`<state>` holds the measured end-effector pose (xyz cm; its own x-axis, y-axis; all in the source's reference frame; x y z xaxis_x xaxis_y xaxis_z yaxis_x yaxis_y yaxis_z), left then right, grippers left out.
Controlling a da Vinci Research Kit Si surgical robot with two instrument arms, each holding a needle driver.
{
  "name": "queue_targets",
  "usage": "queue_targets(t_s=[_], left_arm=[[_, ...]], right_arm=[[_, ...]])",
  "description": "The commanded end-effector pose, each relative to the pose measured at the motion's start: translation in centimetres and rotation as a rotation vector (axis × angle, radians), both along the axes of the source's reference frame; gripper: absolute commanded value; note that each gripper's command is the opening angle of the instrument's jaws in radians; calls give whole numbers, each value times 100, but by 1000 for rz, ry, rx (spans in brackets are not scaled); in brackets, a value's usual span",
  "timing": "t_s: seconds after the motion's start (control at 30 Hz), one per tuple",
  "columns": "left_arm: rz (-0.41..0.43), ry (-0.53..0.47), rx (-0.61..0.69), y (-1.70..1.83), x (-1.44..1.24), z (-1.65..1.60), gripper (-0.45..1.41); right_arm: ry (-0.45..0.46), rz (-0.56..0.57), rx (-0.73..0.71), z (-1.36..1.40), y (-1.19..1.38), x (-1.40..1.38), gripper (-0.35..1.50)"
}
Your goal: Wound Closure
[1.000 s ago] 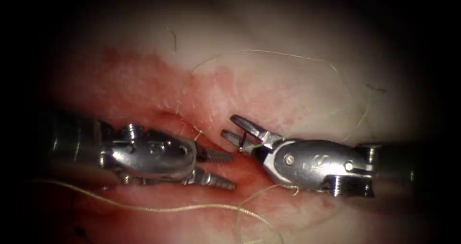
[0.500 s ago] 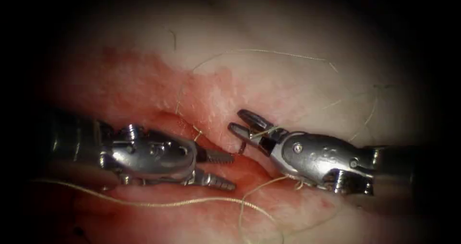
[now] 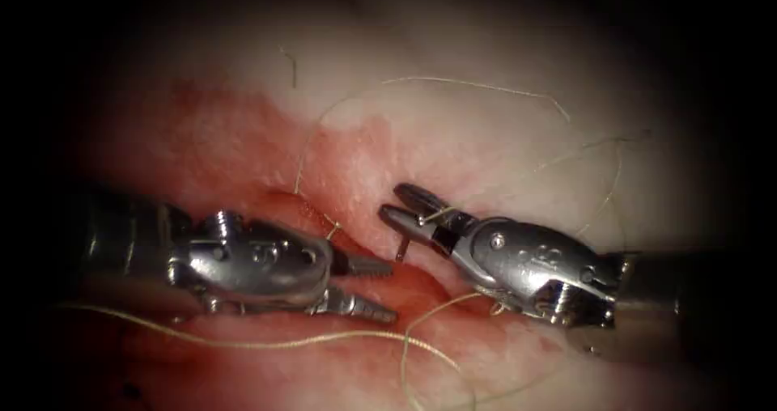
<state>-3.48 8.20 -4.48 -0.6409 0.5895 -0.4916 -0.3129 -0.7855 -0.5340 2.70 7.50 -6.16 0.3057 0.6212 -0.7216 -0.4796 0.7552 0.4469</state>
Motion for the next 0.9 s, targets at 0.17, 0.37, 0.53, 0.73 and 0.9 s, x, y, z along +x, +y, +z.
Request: queue_targets(t_s=[0.17,0.37,0.53,0.73,0.9], left_arm=[[26,7,26,-16,-11,14,29],[65,21,63,-29,-12,18,29],[116,34,109,-47,-12,13,29],[158,55,140,-63,-10,23,29],[150,59,159,-61,-6,31,29]], right_arm=[[2,25,-76,-43,29,-8,-35],[-17,33,-122,-44,38,-5,-35],[-25,35,-133,-38,47,-7,-35],[-16,38,-169,-47,53,-7,-35],[-8,27,-226,-56,55,-3,-35]])
